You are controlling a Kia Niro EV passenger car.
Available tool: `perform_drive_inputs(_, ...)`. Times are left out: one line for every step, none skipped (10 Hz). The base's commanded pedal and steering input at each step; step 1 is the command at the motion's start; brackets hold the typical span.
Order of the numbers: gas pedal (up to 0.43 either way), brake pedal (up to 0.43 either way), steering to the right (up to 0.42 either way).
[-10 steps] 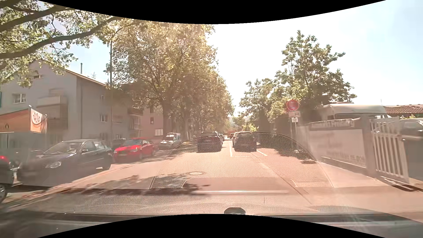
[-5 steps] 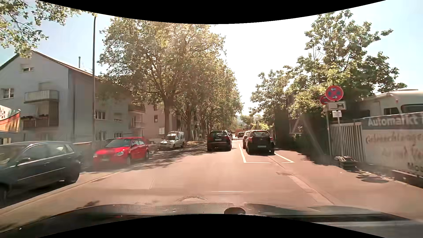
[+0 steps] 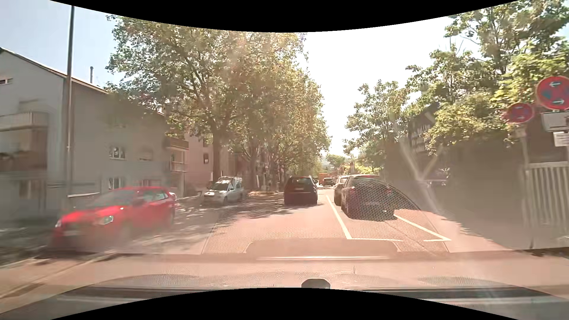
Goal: Follow the waypoints while adhering to traffic rules and regulations
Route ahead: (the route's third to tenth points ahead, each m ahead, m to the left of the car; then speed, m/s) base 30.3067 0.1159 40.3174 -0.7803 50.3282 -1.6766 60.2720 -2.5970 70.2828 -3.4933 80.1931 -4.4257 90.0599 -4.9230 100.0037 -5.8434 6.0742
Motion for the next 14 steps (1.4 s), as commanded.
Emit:
perform_drive_inputs(0.039,0.000,0.006)
perform_drive_inputs(0.039,0.000,0.016)
perform_drive_inputs(0.039,0.000,0.025)
perform_drive_inputs(0.039,0.000,0.024)
perform_drive_inputs(0.039,0.000,0.023)
perform_drive_inputs(0.039,0.000,0.023)
perform_drive_inputs(0.039,0.000,0.023)
perform_drive_inputs(0.039,0.000,0.023)
perform_drive_inputs(0.039,0.000,0.023)
perform_drive_inputs(0.039,0.000,0.023)
perform_drive_inputs(0.039,0.000,0.023)
perform_drive_inputs(0.039,0.000,0.022)
perform_drive_inputs(0.039,0.000,0.022)
perform_drive_inputs(0.039,0.000,0.022)
